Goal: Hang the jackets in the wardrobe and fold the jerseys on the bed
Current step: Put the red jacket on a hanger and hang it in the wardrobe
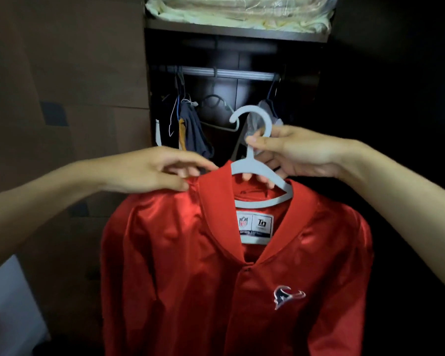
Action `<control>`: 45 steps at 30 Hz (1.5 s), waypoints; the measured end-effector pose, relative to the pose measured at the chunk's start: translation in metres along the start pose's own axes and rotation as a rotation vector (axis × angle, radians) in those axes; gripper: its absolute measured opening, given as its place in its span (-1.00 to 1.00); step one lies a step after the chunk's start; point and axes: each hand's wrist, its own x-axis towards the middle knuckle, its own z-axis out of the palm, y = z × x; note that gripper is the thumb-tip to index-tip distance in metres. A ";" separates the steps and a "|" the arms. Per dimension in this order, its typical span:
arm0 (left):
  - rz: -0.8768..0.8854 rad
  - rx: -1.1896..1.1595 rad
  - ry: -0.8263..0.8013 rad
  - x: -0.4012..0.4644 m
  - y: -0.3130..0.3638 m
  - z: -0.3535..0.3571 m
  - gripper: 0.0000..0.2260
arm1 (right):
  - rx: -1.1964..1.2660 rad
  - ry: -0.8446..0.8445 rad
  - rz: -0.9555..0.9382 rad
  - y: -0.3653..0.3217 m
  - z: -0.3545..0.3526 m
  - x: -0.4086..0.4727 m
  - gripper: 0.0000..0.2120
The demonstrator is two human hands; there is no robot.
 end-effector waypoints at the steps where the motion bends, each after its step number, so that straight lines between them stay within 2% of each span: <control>1: 0.006 -0.066 -0.002 0.003 0.007 0.007 -0.61 | 0.008 -0.046 0.017 0.000 0.006 0.004 -0.77; 3: 0.047 -0.071 -0.025 0.008 0.019 0.017 -0.62 | 0.004 -0.141 0.049 -0.001 0.012 0.007 -0.76; 7: 0.126 0.168 0.003 0.031 -0.006 0.012 -0.73 | 0.061 -0.278 0.115 -0.001 0.009 -0.001 -0.73; 9: 0.183 0.272 0.094 0.054 -0.010 0.011 -0.78 | 0.164 -0.226 0.157 -0.003 0.010 0.001 -0.54; 12: 0.246 0.310 0.362 0.108 -0.022 0.014 -0.82 | 0.429 -0.001 0.125 -0.014 0.002 0.004 -0.40; 14: 0.181 0.241 0.486 0.143 -0.025 0.013 -0.75 | 0.566 0.192 0.053 -0.025 -0.009 0.000 -0.40; 16: 0.082 0.209 0.516 0.177 -0.028 0.010 -0.62 | 0.657 0.343 -0.041 -0.031 -0.019 -0.007 -0.41; 18: -0.036 0.291 0.520 0.212 -0.034 0.004 -0.57 | 0.701 0.453 -0.134 -0.028 -0.025 -0.013 -0.36; 24: -0.452 0.447 0.625 0.307 -0.074 -0.029 -0.56 | 0.624 0.520 -0.242 0.011 -0.048 0.027 -0.24; 27: -0.517 0.354 0.644 0.336 -0.111 -0.043 -0.53 | 0.613 0.504 -0.250 0.031 -0.071 0.081 -0.23; 32: -0.472 0.107 0.744 0.340 -0.167 -0.058 -0.57 | 0.587 0.555 -0.245 0.048 -0.116 0.205 -0.14; 36: -0.451 -0.092 0.766 0.332 -0.192 -0.063 -0.53 | 0.578 0.578 -0.192 0.057 -0.152 0.306 -0.19; 42: -0.398 -0.391 0.778 0.342 -0.218 -0.049 -0.73 | 0.539 0.576 -0.264 0.028 -0.192 0.394 -0.33; 45: -0.355 -0.431 0.773 0.341 -0.214 -0.043 -0.76 | 0.511 0.532 -0.296 0.036 -0.200 0.418 -0.34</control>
